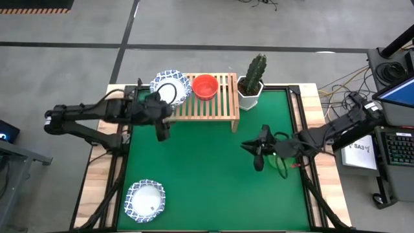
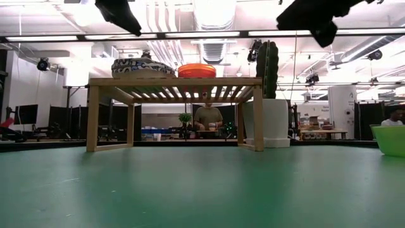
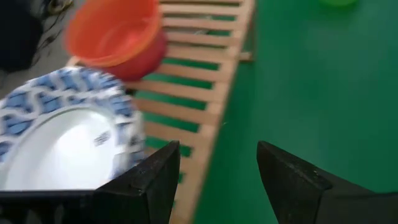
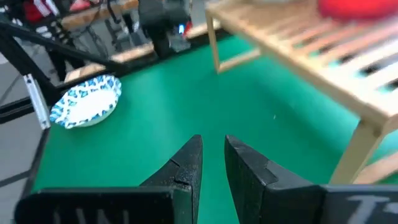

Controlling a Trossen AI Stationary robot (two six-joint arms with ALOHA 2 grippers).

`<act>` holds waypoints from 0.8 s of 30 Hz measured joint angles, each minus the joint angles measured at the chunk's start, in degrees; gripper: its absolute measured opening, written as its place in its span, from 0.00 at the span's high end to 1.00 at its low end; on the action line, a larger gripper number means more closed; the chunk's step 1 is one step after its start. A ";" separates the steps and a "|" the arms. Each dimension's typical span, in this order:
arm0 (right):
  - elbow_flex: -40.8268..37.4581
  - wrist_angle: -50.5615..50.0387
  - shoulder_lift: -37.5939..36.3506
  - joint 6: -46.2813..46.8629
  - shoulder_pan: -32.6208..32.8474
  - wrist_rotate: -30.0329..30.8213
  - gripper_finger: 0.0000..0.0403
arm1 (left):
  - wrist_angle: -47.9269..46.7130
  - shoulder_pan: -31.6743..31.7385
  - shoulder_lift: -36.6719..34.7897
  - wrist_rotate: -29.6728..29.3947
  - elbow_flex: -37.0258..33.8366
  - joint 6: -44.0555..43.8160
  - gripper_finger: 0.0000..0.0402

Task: Place and stack bowls onto a shelf
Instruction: Stack the green bowl on top of the orange bowl on the shelf

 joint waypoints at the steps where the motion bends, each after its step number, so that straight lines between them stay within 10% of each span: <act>1: 1.15 -2.36 0.26 2.22 -1.39 -2.50 0.85 | 1.36 -1.03 -0.68 0.01 -1.31 -0.01 0.51; 14: 7.84 -35.78 1.16 52.92 -6.80 -30.45 0.85 | 12.64 -8.93 -6.60 -0.04 -14.44 -5.11 0.51; 24: 7.78 -51.90 8.67 61.42 -6.66 -36.36 0.81 | 20.01 -14.10 -10.23 -0.04 -22.01 -10.80 0.51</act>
